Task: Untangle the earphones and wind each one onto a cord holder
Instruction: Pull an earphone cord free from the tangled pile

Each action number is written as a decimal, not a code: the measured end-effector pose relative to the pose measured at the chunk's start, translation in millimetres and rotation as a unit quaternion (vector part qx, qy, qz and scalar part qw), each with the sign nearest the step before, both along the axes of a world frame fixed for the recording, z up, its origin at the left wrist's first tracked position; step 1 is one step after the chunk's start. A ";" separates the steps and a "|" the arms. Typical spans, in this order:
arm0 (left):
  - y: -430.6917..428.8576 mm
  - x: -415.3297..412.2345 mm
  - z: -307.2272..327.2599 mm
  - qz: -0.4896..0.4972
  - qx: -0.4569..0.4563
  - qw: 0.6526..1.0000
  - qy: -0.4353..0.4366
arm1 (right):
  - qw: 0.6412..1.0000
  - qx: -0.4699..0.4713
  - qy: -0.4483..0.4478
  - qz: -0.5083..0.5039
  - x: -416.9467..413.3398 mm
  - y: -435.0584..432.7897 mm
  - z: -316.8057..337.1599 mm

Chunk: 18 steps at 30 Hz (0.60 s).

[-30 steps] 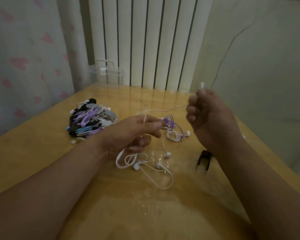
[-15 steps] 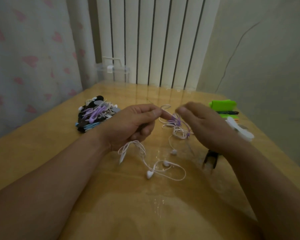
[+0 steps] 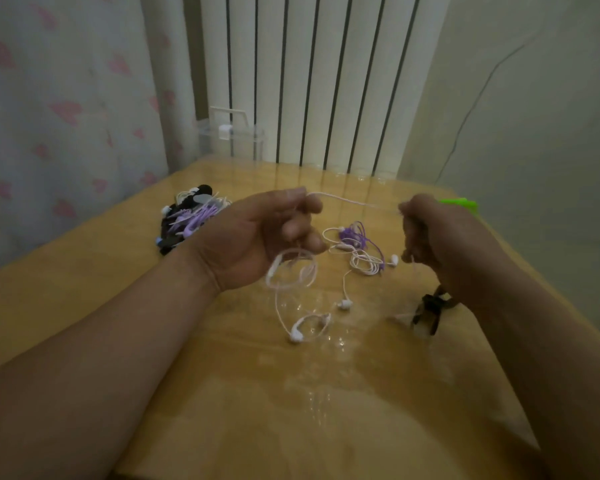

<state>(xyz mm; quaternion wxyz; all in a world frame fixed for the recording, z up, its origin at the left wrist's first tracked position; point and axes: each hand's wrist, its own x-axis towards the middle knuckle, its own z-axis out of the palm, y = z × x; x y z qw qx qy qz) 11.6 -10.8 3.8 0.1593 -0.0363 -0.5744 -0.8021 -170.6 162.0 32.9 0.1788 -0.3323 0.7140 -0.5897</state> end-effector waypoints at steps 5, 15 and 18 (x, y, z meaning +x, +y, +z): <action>0.2 -1.2 2.4 -0.007 -0.016 1.000 0.011 | 0.953 0.193 0.224 0.061 7.0 2.6 -13.0; 13.3 -9.1 -1.7 0.051 -0.163 0.978 -0.119 | 0.959 0.111 0.227 0.129 32.3 -1.9 -12.7; 6.9 -6.5 -1.9 0.040 -0.157 0.979 -0.127 | 0.996 -0.049 0.049 0.059 15.3 0.7 -0.4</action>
